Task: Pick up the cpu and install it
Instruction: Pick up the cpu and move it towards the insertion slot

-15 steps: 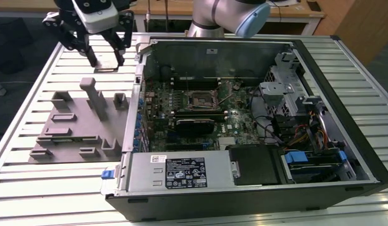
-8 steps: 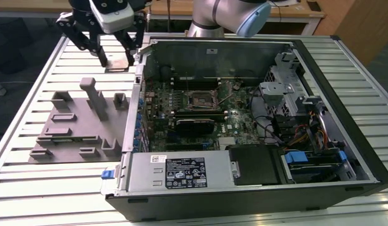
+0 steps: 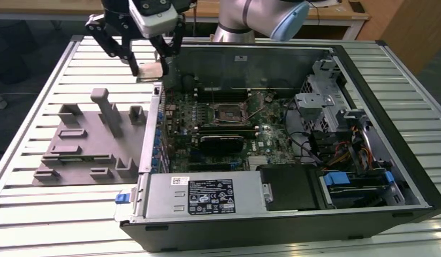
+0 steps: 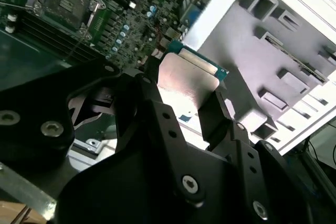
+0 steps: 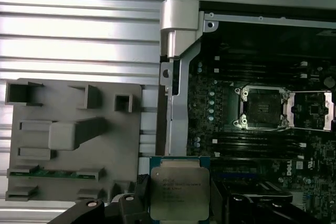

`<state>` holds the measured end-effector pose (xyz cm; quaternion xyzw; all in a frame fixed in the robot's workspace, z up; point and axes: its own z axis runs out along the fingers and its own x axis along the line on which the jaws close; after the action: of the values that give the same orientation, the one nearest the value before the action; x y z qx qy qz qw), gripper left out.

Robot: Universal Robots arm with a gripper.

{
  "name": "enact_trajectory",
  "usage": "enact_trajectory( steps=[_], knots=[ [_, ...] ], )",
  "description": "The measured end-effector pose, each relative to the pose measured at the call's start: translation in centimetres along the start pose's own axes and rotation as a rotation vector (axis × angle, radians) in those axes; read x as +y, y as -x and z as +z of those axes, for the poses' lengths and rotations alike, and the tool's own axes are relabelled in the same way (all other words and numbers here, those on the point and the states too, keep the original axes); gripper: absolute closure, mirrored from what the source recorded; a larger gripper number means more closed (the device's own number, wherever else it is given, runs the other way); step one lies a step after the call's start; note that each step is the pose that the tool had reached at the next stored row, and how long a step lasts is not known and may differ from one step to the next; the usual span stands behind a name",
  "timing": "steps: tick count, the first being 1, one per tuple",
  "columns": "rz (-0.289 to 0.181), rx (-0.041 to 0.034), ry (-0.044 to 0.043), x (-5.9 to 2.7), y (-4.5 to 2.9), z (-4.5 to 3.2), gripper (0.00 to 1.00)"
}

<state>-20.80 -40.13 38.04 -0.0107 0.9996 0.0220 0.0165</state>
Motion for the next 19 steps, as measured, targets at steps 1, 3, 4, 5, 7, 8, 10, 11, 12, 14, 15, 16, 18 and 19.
enact_trajectory(
  steps=[1,3,4,5,7,8,10,11,12,14,15,16,18,19],
  knots=[
    [0.0,0.0001,-0.0001,-0.01,0.37,0.01,0.46],
    [0.0,0.0,0.0,-0.02,1.03,0.04,0.46],
    [0.0,0.0001,0.0,-0.03,1.37,0.04,0.46],
    [0.0,0.0001,0.0,-0.04,1.66,0.05,0.46],
    [0.0,0.0001,0.0,-0.05,2.25,0.07,0.46],
    [0.0,0.0001,-0.0001,-0.06,2.56,0.08,0.46],
    [0.0,0.0,0.0,-0.07,3.11,0.1,0.46],
    [0.0,0.0001,0.0,-0.07,3.38,0.11,0.46],
    [0.0,0.0001,0.0,-0.08,3.65,0.12,0.46],
    [0.0,0.0001,0.0,-0.09,4.15,0.14,0.46],
    [0.0,0.0,0.0,-0.1,4.39,0.14,0.46],
    [0.0,0.0001,0.0,-0.1,4.65,0.15,0.46],
    [0.0,0.0001,0.0,-0.11,5.18,0.17,0.46],
    [0.0,0.0001,0.0,-0.12,5.43,0.18,0.46]
  ],
)
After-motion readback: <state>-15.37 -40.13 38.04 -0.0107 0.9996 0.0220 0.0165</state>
